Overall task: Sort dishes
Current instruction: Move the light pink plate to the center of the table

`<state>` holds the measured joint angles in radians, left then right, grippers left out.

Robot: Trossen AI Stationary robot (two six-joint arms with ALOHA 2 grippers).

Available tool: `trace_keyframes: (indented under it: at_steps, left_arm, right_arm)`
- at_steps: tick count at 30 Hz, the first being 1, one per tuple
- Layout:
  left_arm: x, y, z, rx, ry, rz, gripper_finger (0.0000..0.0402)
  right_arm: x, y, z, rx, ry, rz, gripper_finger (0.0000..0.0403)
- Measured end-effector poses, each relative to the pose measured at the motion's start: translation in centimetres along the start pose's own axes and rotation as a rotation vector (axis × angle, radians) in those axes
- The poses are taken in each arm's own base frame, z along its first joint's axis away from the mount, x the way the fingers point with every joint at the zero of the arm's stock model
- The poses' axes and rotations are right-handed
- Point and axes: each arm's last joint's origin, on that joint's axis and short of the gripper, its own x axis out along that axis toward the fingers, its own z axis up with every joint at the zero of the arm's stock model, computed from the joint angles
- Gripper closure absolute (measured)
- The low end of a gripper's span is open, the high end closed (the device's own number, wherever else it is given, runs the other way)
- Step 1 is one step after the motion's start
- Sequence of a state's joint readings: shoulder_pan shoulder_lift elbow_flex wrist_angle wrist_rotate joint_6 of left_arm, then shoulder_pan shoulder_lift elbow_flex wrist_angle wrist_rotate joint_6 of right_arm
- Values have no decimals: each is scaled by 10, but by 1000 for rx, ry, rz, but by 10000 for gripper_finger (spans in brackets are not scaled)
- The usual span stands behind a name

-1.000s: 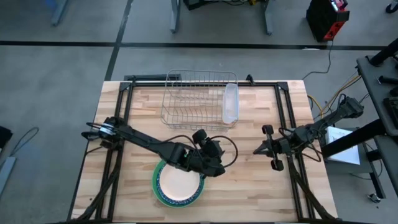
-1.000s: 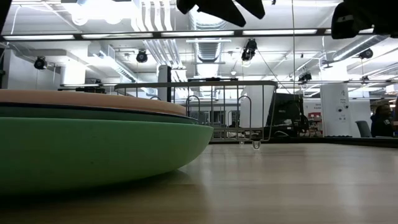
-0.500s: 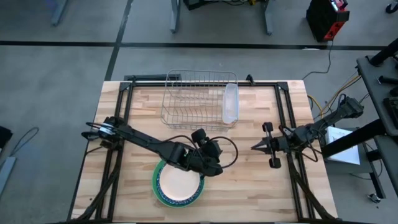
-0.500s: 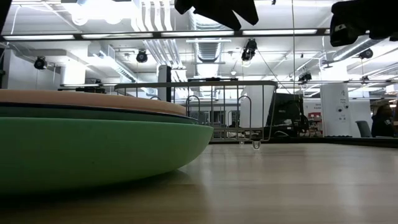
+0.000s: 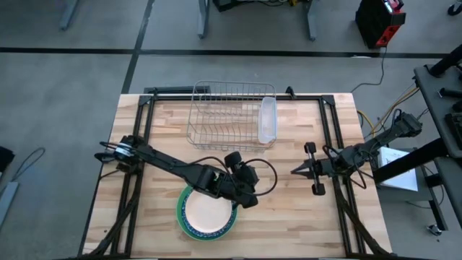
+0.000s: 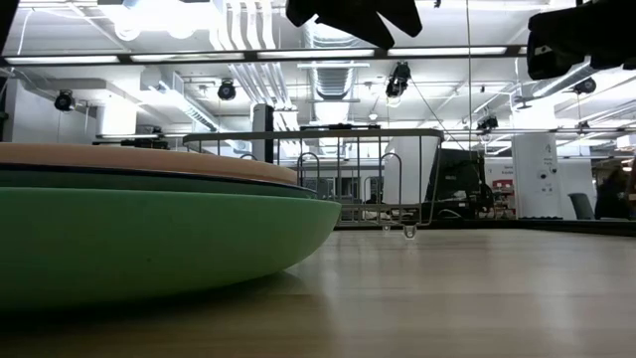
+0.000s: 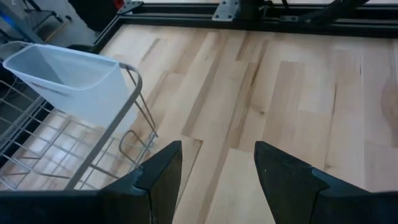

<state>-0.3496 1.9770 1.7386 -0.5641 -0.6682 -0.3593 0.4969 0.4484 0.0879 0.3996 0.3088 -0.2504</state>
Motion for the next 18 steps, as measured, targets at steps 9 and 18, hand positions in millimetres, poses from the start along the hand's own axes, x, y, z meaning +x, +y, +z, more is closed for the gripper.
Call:
trace_keyframes:
  at_steps: [9, 18]
  left_arm:
    - [0, 0, 1, -16, -4, -1, 212]
    - [0, 0, 1, -22, -7, -1, 229]
  right_arm:
    - [0, 0, -1, 19, 11, -6, 403]
    - [0, 1, -5, 17, 52, 4, 403]
